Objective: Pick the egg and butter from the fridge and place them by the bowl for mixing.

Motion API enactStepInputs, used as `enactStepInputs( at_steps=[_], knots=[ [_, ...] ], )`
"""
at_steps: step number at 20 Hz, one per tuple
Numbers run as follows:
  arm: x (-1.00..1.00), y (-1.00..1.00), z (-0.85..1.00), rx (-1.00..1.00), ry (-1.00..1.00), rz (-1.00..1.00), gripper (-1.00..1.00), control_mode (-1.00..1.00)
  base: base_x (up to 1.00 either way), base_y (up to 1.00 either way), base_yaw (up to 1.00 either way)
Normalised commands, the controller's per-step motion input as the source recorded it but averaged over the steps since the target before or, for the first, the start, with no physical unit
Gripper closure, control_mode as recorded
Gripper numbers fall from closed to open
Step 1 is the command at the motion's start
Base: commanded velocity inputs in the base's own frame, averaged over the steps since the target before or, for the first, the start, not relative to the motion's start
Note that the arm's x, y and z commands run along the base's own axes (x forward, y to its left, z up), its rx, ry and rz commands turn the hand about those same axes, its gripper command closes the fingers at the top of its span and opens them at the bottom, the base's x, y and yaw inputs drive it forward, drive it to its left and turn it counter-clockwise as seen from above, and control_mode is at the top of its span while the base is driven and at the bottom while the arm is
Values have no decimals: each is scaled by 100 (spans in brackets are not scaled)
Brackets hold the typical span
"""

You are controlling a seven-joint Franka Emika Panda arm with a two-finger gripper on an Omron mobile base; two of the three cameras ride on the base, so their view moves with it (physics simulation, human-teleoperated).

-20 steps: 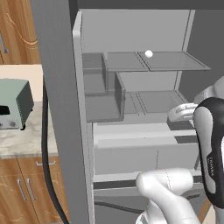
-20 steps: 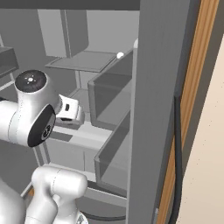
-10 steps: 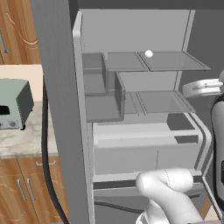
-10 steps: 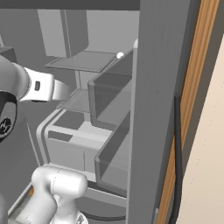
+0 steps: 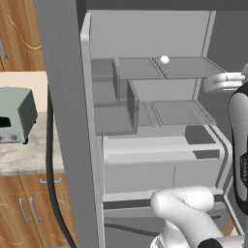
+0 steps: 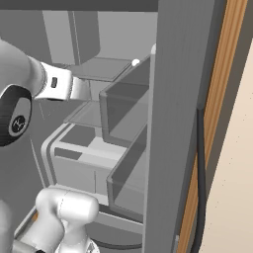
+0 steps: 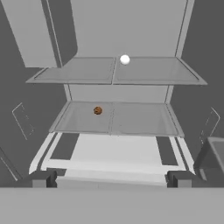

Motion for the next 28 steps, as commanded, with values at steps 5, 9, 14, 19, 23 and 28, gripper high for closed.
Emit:
enactStepInputs(
  at_steps=[5, 9, 14, 19, 23, 28],
  knots=[
    [74, -25, 1, 2, 15, 0, -100, -100, 0, 0, 0],
    [80, 0, -18, -6, -1, -3, -100, -100, 0, 0, 0],
    [87, 0, -5, 0, 1, 0, -100, -100, 0, 0, 0],
    [98, -13, -10, 0, 1, 0, -100, -100, 0, 0, 0],
    [87, -15, -9, 0, 1, 0, -100, -100, 0, 0, 0],
    [80, -11, -2, 0, 2, 0, -100, -100, 0, 0, 0]
  ],
)
